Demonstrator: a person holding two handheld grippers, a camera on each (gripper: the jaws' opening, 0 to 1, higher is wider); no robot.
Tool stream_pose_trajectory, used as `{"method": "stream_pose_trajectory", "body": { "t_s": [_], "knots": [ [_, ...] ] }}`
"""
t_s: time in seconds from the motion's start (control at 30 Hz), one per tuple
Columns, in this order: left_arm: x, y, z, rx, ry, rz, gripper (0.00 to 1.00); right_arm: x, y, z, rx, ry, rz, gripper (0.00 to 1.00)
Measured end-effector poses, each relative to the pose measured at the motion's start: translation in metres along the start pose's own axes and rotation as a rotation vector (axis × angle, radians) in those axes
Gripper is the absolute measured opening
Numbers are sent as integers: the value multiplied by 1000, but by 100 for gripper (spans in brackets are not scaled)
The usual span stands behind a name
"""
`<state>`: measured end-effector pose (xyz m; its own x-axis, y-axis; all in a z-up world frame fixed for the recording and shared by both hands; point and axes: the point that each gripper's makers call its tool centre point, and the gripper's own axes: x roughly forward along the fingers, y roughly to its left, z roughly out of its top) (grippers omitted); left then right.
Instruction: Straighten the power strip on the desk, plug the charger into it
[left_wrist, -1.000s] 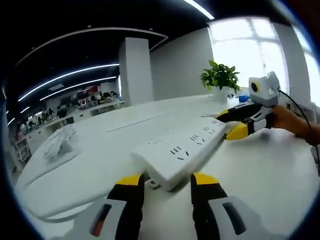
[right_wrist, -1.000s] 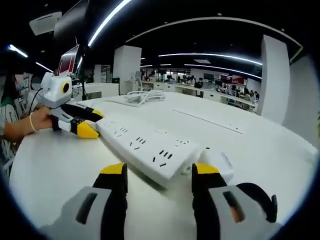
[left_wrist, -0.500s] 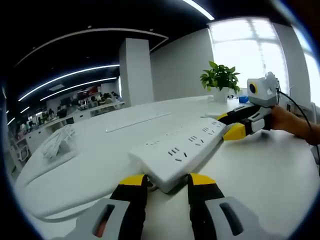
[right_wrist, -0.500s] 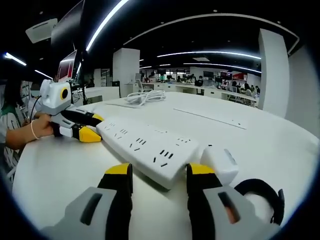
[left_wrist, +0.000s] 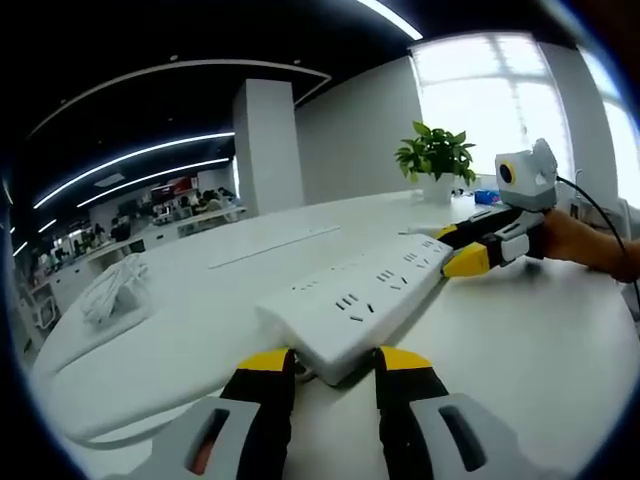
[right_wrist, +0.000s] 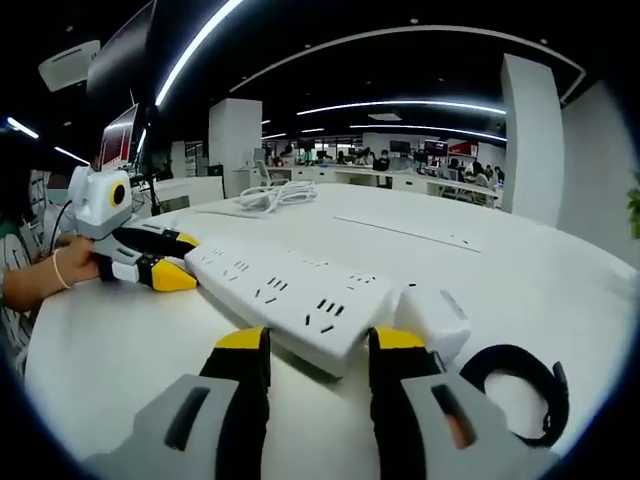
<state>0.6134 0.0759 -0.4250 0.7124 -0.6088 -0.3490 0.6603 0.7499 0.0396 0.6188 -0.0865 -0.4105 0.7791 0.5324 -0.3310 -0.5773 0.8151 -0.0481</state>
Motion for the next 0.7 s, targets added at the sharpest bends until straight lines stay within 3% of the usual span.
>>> {"method": "stream_pose_trajectory", "body": {
  "t_s": [0.7],
  "knots": [
    [6,-2,1,-2,-16,-30,31,-5,-2,-3,6,15,-43,37]
  ]
}}
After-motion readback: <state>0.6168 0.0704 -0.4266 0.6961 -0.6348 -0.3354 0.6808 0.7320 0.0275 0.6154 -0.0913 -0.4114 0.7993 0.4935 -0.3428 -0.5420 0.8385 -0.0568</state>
